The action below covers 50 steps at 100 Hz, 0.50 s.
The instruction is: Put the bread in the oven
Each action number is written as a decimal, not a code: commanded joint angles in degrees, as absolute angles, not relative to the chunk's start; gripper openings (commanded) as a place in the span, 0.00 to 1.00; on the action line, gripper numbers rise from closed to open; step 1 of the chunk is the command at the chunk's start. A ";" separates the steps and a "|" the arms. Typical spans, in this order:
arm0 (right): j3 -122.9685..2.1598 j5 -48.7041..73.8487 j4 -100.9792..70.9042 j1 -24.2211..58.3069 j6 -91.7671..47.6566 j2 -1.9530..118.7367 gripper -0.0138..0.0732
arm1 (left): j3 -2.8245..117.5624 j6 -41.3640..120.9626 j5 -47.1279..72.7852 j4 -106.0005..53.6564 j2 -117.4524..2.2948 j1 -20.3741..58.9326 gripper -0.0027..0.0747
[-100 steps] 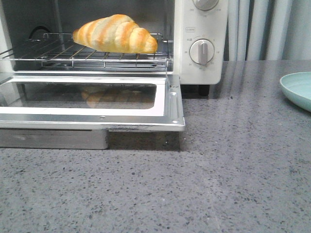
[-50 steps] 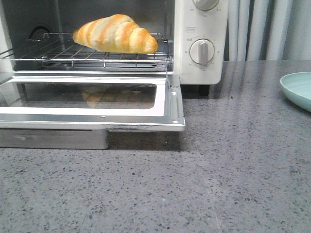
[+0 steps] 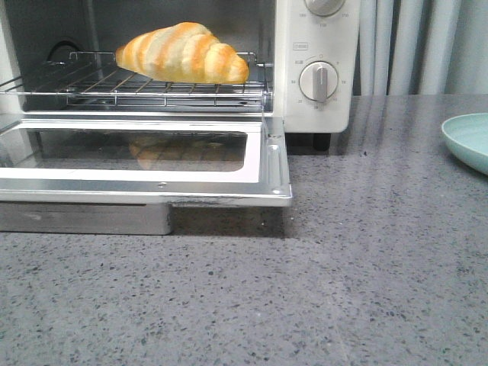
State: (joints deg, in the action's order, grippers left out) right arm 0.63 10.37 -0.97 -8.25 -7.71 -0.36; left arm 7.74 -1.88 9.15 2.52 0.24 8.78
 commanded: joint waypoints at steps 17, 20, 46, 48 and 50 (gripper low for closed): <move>1.37 11.25 -1.21 -3.73 -8.65 -1.73 0.51 | 9.14 -2.34 4.43 2.50 1.82 8.70 0.01; 1.37 12.06 -1.21 -3.60 -8.65 -1.73 0.51 | 9.14 -2.34 4.43 2.50 1.82 8.70 0.01; 1.37 17.27 -1.21 -3.23 -8.01 -1.73 0.51 | 9.14 -2.34 4.43 2.50 1.82 8.70 0.01; 1.37 17.51 -1.21 -3.23 -8.01 -1.73 0.51 | 9.14 -2.34 4.43 2.50 1.82 8.70 0.01; 1.37 17.96 -1.21 -3.23 -8.01 -1.73 0.51 | 9.14 -2.34 4.43 2.50 1.82 8.70 0.01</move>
State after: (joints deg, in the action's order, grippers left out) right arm 0.63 18.98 -1.07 -3.26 -7.60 -0.37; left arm 7.74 -1.88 8.93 2.52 0.24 8.78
